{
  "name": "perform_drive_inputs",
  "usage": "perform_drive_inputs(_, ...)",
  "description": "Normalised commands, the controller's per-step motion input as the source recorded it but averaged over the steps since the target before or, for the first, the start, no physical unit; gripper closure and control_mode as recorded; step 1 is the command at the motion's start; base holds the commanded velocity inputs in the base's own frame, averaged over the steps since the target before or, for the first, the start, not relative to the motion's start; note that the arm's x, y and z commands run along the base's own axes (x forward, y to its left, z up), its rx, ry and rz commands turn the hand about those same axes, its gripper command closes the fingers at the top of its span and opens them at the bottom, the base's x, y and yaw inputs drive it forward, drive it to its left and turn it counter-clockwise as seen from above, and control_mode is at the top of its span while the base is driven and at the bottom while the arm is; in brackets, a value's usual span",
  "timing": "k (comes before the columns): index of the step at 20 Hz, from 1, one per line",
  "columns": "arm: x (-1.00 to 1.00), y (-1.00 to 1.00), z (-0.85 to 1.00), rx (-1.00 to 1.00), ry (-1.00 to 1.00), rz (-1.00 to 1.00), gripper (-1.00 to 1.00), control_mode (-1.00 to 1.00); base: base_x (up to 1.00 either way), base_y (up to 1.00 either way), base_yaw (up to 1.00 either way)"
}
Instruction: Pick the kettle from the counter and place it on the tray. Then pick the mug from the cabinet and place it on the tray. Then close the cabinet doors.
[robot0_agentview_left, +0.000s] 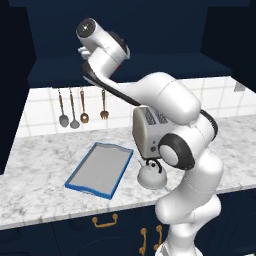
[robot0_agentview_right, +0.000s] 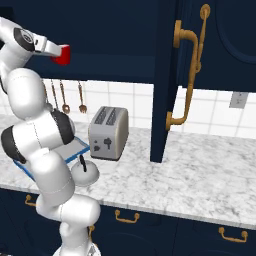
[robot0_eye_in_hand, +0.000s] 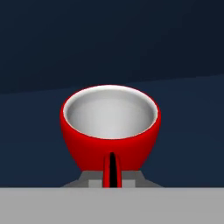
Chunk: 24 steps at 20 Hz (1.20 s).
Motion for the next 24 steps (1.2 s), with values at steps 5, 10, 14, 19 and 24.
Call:
perform_drive_inputs(5,-0.94,0.0,-0.28,0.0,-0.13,-0.08,1.0,-1.0,0.0,0.0,0.0)
perform_drive_inputs(10,-1.0,0.0,0.03,0.05,-0.16,-0.08,1.0,-1.0,0.0,0.0,0.0)
perform_drive_inputs(14,-0.99,-0.05,0.06,0.05,-0.09,-0.05,1.0,-1.0,0.0,0.0,0.0)
perform_drive_inputs(19,-1.0,-0.23,-0.1,0.1,-0.01,-0.08,1.0,-1.0,0.0,0.0,0.0)
perform_drive_inputs(24,-0.88,-0.18,-0.38,0.07,0.02,-0.08,1.0,-1.0,0.0,0.0,0.0)
